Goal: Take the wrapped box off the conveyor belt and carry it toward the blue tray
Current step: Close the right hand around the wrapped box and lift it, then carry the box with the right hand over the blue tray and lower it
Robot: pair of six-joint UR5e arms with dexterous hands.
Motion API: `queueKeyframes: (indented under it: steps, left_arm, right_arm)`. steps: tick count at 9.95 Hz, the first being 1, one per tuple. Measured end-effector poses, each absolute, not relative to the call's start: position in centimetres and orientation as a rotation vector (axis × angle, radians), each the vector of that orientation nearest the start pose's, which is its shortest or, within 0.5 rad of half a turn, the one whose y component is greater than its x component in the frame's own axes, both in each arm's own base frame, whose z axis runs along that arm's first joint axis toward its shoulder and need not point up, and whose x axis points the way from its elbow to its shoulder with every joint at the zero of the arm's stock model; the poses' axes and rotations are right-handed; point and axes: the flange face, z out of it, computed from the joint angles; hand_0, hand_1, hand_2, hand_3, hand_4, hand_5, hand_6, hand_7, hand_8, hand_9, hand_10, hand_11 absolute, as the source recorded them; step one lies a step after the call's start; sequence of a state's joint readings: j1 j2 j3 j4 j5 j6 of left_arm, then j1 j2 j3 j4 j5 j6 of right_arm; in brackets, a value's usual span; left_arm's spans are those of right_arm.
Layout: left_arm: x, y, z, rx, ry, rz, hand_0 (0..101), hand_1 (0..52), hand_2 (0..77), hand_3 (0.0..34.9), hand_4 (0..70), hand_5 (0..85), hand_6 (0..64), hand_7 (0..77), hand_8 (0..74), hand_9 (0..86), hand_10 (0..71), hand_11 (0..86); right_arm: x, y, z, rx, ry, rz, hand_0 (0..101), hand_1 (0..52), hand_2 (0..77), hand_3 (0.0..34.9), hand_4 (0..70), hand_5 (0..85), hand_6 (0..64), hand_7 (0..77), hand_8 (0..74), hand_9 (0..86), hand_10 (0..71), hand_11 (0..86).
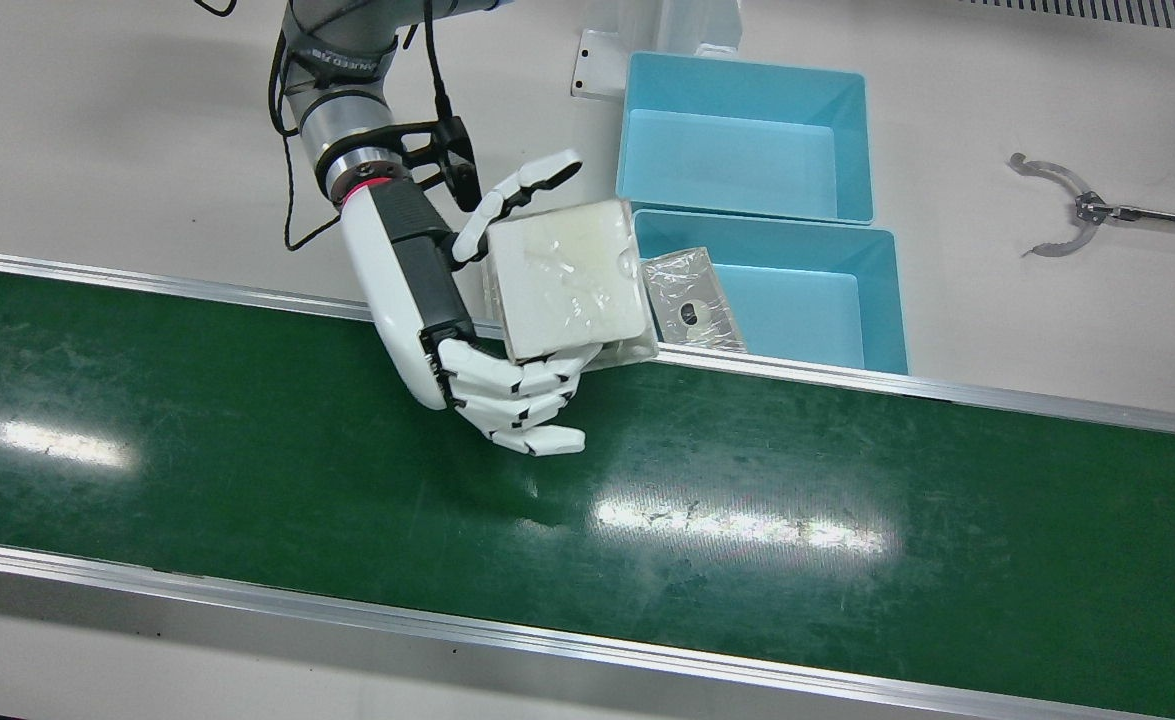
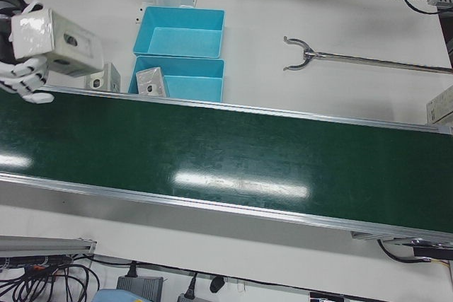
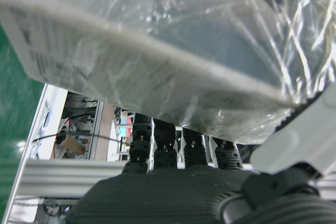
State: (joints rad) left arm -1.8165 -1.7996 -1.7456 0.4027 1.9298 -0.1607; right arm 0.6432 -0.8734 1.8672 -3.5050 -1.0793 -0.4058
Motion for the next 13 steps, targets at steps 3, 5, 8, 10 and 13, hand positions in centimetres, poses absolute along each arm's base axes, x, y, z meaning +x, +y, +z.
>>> queueKeyframes:
  steps: [3, 5, 8, 10, 13]
  left_arm:
    - [-22.9, -51.0, 52.2, -0.306, 2.225, -2.244, 0, 0.0, 1.1, 0.0, 0.5, 0.5, 0.0, 0.5, 0.5, 0.0, 0.5, 0.0]
    - [-22.9, -51.0, 52.2, -0.306, 2.225, -2.244, 0, 0.0, 1.1, 0.0, 0.0, 0.5, 0.0, 0.5, 0.5, 0.0, 0.5, 0.0]
    - [-22.9, -51.0, 52.2, -0.306, 2.225, -2.244, 0, 0.0, 1.1, 0.0, 0.5, 0.5, 0.5, 0.5, 0.5, 0.0, 0.5, 0.0]
    - [-22.9, -51.0, 52.2, -0.306, 2.225, -2.244, 0, 0.0, 0.5, 0.0, 0.5, 0.5, 0.0, 0.5, 0.5, 0.0, 0.5, 0.0]
    - [-22.9, -51.0, 52.2, -0.306, 2.225, -2.244, 0, 0.0, 1.1, 0.0, 0.5, 0.5, 0.0, 0.5, 0.5, 0.0, 0.5, 0.0]
  right_arm:
    - [-41.4, -45.6, 16.0, 0.453, 2.958, -1.521, 39, 0.0, 20.2, 0.0, 45.8, 46.9, 42.5, 61.6, 32.2, 51.8, 14.7, 18.5]
    - [-43.2, -44.0, 15.8, 0.496, 2.974, -1.522, 39, 0.0, 19.6, 0.0, 45.8, 46.9, 40.4, 63.8, 22.4, 43.6, 10.9, 15.3]
    - [-46.3, -40.9, 15.0, 0.599, 2.994, -1.506, 39, 0.5, 13.1, 9.4, 45.8, 46.9, 10.9, 38.2, 0.0, 1.6, 2.7, 3.8]
    - [-46.6, -40.2, 14.6, 0.620, 2.996, -1.495, 39, 0.5, 10.9, 17.5, 45.8, 46.9, 0.0, 14.7, 0.0, 1.6, 1.1, 2.2]
    - [-46.5, -39.2, 14.4, 0.642, 2.988, -1.482, 39, 0.5, 9.3, 25.3, 42.5, 42.5, 0.0, 14.2, 0.0, 1.6, 0.5, 2.2]
